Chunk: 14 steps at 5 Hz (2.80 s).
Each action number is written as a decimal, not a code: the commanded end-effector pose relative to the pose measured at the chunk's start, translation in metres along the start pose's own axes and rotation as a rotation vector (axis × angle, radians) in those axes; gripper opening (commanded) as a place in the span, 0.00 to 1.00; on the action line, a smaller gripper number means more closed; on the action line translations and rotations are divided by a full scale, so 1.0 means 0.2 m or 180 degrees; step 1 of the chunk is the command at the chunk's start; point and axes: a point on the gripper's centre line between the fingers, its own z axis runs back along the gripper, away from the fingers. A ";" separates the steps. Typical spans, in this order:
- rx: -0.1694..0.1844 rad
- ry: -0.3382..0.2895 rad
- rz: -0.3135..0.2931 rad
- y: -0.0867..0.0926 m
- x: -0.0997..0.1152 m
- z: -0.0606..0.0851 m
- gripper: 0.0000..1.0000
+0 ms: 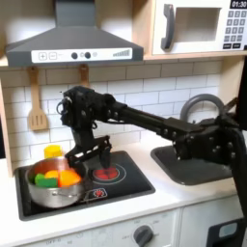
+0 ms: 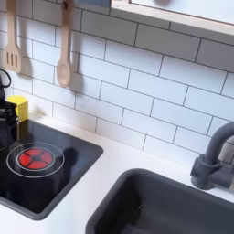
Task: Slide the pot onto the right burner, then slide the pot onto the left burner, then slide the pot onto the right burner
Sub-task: 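Slide the pot onto the right burner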
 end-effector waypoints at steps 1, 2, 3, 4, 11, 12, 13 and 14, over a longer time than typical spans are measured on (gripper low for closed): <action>-0.0036 0.0039 -0.0174 -0.11 -0.03 -0.03 1.00; -0.0033 -0.0010 -0.0181 -0.12 -0.04 -0.02 1.00; -0.0009 -0.0086 -0.0116 -0.10 -0.02 -0.02 0.58; -0.0042 -0.0095 -0.0095 -0.10 -0.01 -0.02 0.00; 0.0015 -0.0083 -0.0364 -0.18 -0.07 -0.04 0.00; 0.0028 -0.0062 -0.0466 -0.23 -0.09 -0.05 0.00; 0.0034 -0.0038 -0.0532 -0.26 -0.11 -0.04 0.00; 0.0035 0.0007 -0.0578 -0.29 -0.11 -0.05 0.00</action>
